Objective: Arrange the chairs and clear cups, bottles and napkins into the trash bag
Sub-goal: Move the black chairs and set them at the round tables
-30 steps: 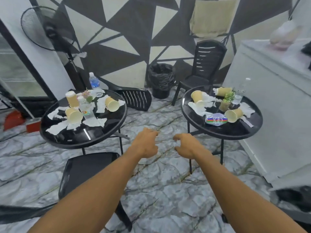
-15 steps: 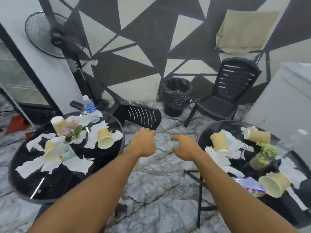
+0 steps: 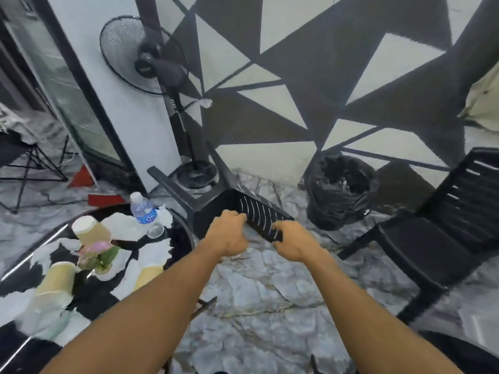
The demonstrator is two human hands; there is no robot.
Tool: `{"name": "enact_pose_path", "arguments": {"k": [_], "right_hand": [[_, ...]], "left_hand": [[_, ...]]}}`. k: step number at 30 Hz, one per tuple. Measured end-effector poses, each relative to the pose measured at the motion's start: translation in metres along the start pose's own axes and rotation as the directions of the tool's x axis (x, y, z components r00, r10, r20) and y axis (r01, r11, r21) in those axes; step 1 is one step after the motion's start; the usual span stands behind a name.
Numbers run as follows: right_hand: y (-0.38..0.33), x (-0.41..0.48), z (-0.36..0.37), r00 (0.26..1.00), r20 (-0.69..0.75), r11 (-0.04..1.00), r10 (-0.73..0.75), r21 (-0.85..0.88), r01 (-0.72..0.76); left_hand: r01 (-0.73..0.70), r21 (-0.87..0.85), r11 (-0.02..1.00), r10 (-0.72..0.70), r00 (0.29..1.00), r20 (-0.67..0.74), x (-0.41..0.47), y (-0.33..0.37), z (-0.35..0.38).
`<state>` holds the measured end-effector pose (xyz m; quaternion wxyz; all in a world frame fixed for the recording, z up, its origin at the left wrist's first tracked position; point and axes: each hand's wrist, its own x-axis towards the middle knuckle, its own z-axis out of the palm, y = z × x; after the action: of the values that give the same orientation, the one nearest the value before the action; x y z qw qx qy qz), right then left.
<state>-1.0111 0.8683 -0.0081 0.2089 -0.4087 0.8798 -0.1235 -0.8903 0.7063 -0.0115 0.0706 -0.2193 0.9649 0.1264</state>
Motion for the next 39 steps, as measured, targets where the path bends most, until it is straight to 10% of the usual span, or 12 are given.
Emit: {"name": "enact_pose_path", "arguments": {"k": [18, 29, 39], "right_hand": [[0.020, 0.436, -0.028, 0.986, 0.146, 0.993, -0.077, -0.083, 0.090], [0.097, 0.710, 0.138, 0.961, 0.275, 0.992, 0.031, -0.127, 0.004], [0.182, 0.769, 0.253, 0.903, 0.358, 0.962, 0.239, -0.214, -0.170]], "left_hand": [[0.350, -0.112, 0.930, -0.339, 0.935, 0.108, 0.353, -0.167, 0.000], [0.549, -0.127, 0.826, -0.511, 0.824, 0.242, 0.554, -0.307, 0.173], [0.550, -0.005, 0.835, -0.540, 0.821, 0.187, 0.649, -0.349, 0.302]]}}
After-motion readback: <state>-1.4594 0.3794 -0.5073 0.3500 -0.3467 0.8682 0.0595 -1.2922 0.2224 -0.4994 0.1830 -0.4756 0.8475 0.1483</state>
